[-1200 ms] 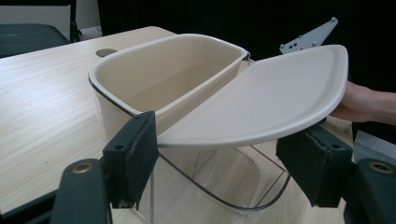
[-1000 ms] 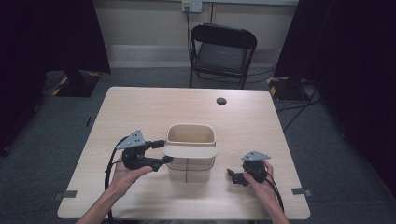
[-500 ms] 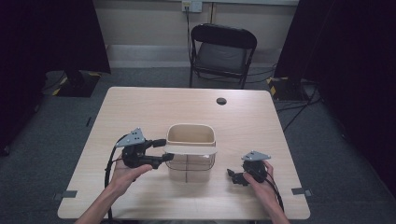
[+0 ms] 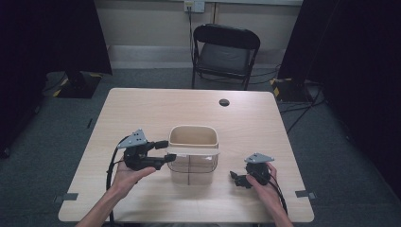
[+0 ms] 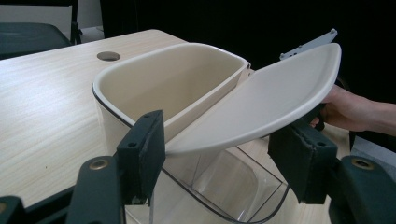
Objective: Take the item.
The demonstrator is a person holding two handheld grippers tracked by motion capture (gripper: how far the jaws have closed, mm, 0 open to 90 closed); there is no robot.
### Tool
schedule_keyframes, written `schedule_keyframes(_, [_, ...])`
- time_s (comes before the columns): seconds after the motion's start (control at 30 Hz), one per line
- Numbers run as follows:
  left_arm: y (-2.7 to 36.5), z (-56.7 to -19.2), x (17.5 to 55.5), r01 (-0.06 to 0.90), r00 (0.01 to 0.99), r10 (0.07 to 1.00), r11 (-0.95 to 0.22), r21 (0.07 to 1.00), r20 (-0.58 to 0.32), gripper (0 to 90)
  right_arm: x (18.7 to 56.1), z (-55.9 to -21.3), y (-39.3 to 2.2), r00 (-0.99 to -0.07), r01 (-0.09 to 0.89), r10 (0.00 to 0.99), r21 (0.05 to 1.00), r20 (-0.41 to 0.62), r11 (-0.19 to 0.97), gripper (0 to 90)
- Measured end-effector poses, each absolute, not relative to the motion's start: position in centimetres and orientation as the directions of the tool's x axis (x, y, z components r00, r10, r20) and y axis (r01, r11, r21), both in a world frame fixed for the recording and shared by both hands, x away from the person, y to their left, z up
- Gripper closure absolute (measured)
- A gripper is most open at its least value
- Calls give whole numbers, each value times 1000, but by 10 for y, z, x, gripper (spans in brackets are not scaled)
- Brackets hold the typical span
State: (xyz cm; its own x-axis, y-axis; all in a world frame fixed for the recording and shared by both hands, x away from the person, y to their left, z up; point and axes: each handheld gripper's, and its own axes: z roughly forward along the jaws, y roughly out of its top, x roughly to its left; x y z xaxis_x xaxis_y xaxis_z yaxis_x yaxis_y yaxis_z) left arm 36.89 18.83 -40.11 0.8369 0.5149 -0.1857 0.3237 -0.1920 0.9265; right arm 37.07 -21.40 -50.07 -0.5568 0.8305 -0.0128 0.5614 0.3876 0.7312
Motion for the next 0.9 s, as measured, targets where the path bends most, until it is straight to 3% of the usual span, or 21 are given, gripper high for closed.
schedule_keyframes(0.9, [184, -392, 369, 303, 860, 481, -214, 928, -170, 421, 371, -501, -214, -557, 561, 831, 731, -13, 387, 114])
